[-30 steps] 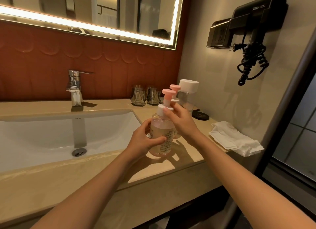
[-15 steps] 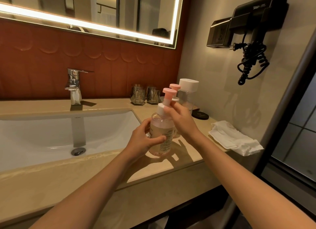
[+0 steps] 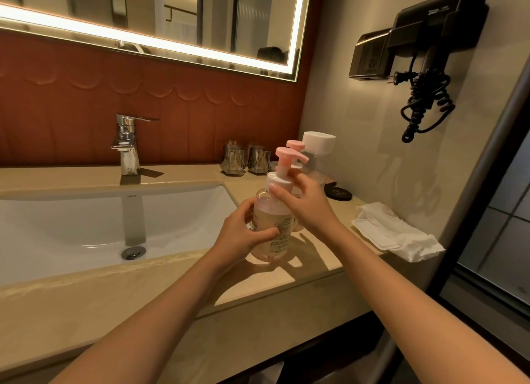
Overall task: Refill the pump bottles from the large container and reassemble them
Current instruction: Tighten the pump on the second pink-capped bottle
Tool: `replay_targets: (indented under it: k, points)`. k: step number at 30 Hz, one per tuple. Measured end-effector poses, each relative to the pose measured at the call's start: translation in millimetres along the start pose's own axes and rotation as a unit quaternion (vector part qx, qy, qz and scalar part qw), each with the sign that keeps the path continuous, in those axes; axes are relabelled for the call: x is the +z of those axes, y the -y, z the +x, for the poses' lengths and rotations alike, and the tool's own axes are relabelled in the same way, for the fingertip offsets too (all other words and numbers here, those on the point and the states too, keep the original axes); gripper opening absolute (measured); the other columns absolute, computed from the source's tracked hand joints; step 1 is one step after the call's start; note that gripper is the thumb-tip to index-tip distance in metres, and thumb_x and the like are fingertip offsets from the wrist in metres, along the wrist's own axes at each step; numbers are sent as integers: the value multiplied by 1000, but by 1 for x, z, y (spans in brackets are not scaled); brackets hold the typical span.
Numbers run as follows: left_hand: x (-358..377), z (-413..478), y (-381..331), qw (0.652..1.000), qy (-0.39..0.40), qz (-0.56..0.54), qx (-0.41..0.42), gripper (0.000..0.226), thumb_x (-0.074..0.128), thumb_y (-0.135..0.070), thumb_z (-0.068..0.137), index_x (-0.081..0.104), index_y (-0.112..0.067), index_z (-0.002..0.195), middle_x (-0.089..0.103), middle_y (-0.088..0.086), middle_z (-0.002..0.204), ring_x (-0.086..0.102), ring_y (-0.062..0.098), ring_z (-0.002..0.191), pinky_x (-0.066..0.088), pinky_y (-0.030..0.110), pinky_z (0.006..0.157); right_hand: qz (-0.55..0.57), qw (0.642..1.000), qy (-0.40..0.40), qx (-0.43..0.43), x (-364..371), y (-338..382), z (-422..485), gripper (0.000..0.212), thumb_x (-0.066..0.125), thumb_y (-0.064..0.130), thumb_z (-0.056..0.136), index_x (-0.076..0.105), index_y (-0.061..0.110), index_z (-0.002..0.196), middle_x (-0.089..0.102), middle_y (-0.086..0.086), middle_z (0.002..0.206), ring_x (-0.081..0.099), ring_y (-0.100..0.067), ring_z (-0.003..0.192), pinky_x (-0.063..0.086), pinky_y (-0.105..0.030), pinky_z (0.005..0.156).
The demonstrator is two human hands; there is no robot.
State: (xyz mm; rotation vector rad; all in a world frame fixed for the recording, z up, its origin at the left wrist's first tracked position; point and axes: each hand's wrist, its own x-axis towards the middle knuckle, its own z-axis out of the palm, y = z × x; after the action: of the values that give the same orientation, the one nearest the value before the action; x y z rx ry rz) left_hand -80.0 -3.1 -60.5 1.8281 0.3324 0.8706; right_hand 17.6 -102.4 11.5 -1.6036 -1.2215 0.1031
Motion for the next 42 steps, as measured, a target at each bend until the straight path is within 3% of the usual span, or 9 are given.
replay_targets:
  k: [5, 10, 14, 19, 23, 28, 36, 39, 42]
  points:
    - [1, 0, 2, 1000, 2, 0, 1, 59, 76, -15, 74, 44, -34, 120, 55, -18, 111, 52, 5, 109, 46, 14, 79, -148, 989, -15, -2, 4, 3, 10, 91, 69, 50, 73, 23, 18, 145, 46, -4, 141, 47, -23, 125, 45, -45, 99]
    - [1, 1, 2, 1000, 2, 3, -4, 64, 76, -14, 74, 43, -32, 125, 53, -13, 117, 49, 8, 112, 42, 11, 78, -25, 999, 37, 19, -3, 3, 6, 67, 61, 36, 85, 29, 21, 143, 42, -2, 144, 42, -22, 129, 38, -37, 99]
    - [1, 0, 1, 1000, 0, 0, -4, 64, 77, -19, 73, 42, -33, 124, 53, -14, 118, 47, 6, 112, 40, 10, 80, -10, 1000, 3, -7, -5, -1, 1, 51, 65, 30, 85, 48, 15, 130, 55, 0, 130, 50, -16, 117, 44, -40, 99]
    - [2, 1, 2, 1000, -5, 5, -9, 63, 77, -15, 73, 42, -33, 123, 54, -10, 121, 49, 8, 113, 43, 16, 84, -92, 995, -32, 9, 2, 6, 10, 68, 75, 41, 71, 39, 14, 122, 51, -1, 125, 49, -15, 112, 44, -27, 84]
    - [1, 1, 1, 1000, 0, 5, -12, 64, 76, -13, 74, 41, -33, 123, 53, -11, 121, 48, 8, 114, 42, 14, 82, -30, 998, 36, 35, -3, 11, 10, 73, 65, 38, 81, 28, 19, 141, 39, -3, 144, 40, -22, 129, 39, -39, 100]
    - [1, -2, -3, 1000, -1, -1, -7, 67, 78, -20, 72, 42, -29, 128, 53, -12, 120, 47, 6, 112, 40, 11, 82, 36, 999, 19, 21, -8, 9, 3, 43, 57, 23, 90, 50, 11, 132, 54, -4, 132, 48, -15, 116, 39, -35, 98]
    - [1, -2, -2, 1000, -5, 2, -6, 63, 77, -15, 73, 44, -31, 123, 54, -11, 119, 48, 8, 113, 41, 11, 80, -81, 996, -28, -7, -5, 17, 11, 57, 72, 37, 76, 57, 10, 124, 62, -5, 122, 56, -18, 111, 45, -31, 89]
    - [1, -1, -2, 1000, -3, 3, -3, 62, 76, -11, 73, 43, -33, 122, 54, -10, 119, 48, 7, 112, 40, 10, 80, -61, 998, 20, 13, -10, 18, 11, 59, 65, 39, 81, 48, 15, 132, 54, -4, 134, 49, -19, 121, 40, -31, 92]
    - [0, -2, -3, 1000, -1, -2, -6, 62, 76, -14, 74, 42, -33, 122, 53, -10, 121, 47, 7, 112, 40, 14, 85, 2, 993, 106, 46, -19, 15, 9, 53, 60, 23, 89, 40, 18, 138, 46, -2, 140, 42, -20, 128, 35, -37, 101]
